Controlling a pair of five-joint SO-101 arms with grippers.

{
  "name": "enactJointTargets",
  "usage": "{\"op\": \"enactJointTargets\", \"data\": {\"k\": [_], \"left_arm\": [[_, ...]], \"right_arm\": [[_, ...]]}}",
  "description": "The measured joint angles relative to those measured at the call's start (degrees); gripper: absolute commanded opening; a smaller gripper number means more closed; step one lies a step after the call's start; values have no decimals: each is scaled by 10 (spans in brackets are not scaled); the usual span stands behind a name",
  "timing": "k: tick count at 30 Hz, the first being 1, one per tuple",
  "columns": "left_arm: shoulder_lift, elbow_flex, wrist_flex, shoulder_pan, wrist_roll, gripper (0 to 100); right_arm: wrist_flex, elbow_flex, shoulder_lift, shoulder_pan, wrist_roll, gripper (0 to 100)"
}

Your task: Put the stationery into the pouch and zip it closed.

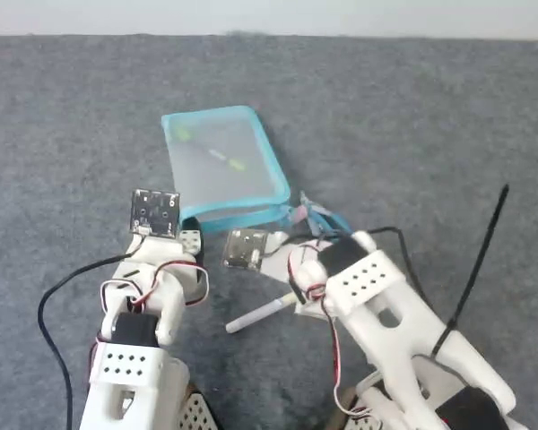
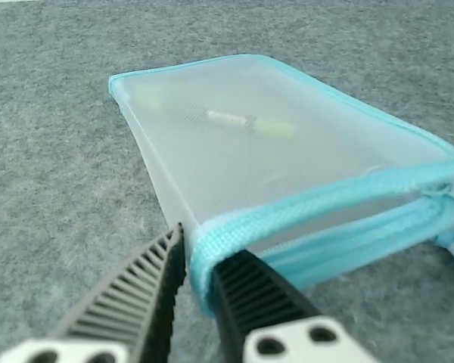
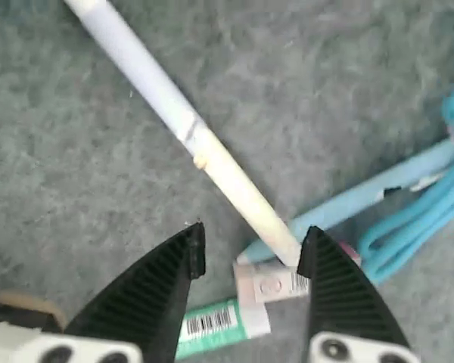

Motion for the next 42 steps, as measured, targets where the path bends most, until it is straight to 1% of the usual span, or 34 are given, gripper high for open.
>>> {"op": "enactJointTargets", "data": {"k": [4,12,17,19,24,25,28,32,37,42], "left_arm": [[0,0,0,0,0,13],[0,0,0,0,0,13],[0,0,0,0,0,13],[0,0,0,0,0,13],[0,0,0,0,0,13],[0,0,0,0,0,13],[0,0,0,0,0,13],[0,0,0,0,0,13],[0,0,0,0,0,13],[0,0,0,0,0,13]], "right_arm": [[-34,40,0,-28,22,205],[-79,58,1,-34,29,205],[-111,57,76,-31,31,201],[-114,51,105,-18,30,166],[-121,40,125,-3,29,2],[-121,40,125,-4,28,7],[-119,40,125,-1,-11,6],[-71,2,125,11,-58,8],[39,-89,125,48,-138,8],[141,-171,121,78,-185,8]]}}
